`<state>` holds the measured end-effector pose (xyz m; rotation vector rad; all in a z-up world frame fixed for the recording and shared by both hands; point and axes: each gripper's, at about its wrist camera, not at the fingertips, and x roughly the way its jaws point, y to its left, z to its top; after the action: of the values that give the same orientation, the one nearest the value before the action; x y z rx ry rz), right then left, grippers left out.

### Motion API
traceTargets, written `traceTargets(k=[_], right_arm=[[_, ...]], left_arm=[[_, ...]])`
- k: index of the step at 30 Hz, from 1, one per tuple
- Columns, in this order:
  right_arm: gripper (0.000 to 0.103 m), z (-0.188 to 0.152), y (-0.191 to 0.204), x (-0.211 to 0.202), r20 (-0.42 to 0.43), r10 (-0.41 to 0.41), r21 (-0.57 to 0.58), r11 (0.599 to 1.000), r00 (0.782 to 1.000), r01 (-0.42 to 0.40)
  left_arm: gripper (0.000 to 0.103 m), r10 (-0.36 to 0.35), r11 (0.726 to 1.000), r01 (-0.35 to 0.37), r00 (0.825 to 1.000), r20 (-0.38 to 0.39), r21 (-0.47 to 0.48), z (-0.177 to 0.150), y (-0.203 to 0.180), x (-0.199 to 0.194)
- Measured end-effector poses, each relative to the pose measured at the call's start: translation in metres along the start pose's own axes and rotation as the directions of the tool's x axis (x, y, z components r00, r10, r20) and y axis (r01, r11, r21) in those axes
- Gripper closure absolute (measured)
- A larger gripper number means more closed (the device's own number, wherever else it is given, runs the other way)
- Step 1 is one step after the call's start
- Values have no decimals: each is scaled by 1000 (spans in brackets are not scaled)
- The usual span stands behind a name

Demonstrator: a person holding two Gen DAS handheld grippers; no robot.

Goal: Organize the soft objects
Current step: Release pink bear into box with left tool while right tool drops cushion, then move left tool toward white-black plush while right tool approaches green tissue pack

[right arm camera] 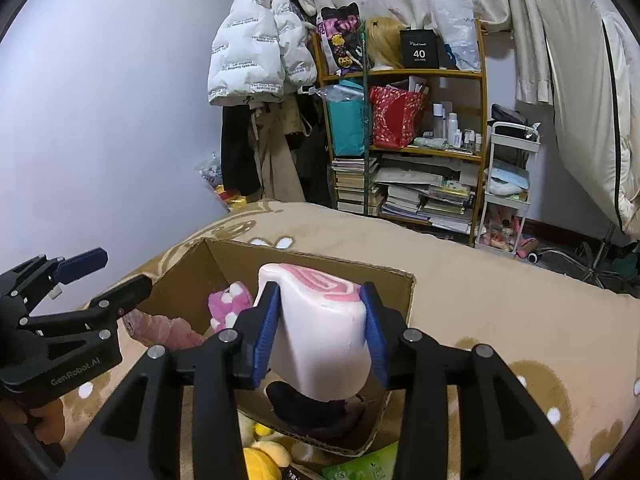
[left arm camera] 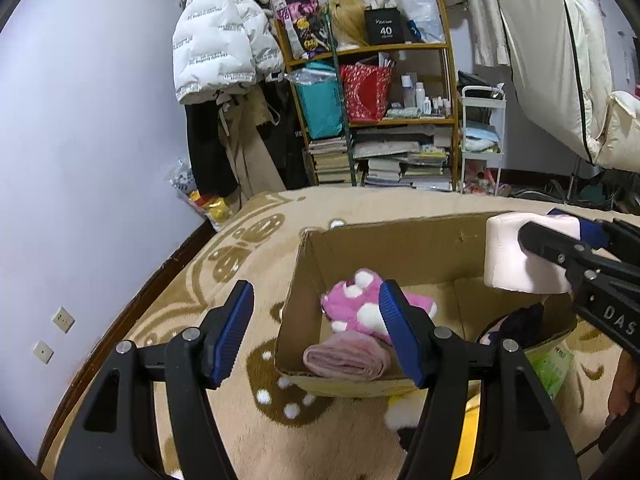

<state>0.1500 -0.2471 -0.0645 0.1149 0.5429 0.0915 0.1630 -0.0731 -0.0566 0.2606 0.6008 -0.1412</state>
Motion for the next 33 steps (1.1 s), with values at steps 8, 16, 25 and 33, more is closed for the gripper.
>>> traceTargets(k=[8, 16, 25, 33], right_arm=[[35, 2, 2, -16, 18, 0, 23, 1000, 1000, -1], [14, 0, 5, -35, 12, 7, 38, 999, 1000, -7], [7, -12, 4, -61, -9, 3, 86, 996, 1000, -3], [6, -21, 2, -79, -40, 2, 128, 992, 999, 3]], left_arm=[[23, -15, 999, 14, 1000, -26, -43, -3, 10, -8], [10, -57, 995, 57, 998, -4, -80, -4, 18, -26], [8, -48, 996, 45, 998, -38, -83, -14, 23, -45], [8, -64, 995, 57, 994, -88, -77, -25, 20, -59]])
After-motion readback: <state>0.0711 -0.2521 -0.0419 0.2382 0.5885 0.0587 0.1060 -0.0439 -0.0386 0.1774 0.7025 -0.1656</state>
